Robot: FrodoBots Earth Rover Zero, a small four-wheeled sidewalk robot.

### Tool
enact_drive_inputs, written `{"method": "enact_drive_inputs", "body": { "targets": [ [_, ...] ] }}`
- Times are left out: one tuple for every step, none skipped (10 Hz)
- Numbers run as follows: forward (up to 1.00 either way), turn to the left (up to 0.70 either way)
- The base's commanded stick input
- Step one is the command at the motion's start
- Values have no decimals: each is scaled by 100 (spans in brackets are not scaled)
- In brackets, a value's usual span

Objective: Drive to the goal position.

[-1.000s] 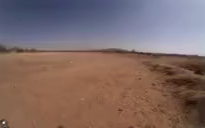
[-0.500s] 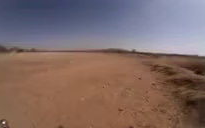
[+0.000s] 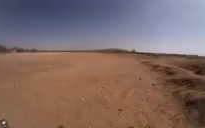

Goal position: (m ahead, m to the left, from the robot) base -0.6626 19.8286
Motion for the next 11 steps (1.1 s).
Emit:
{"method": "enact_drive_inputs", "body": {
  "targets": [
    [0,45],
    [0,45],
    [0,45],
    [0,45],
    [0,45],
    [0,45],
    [0,45],
    [0,45],
    [0,45],
    [0,45],
    [0,45]
  ]
}}
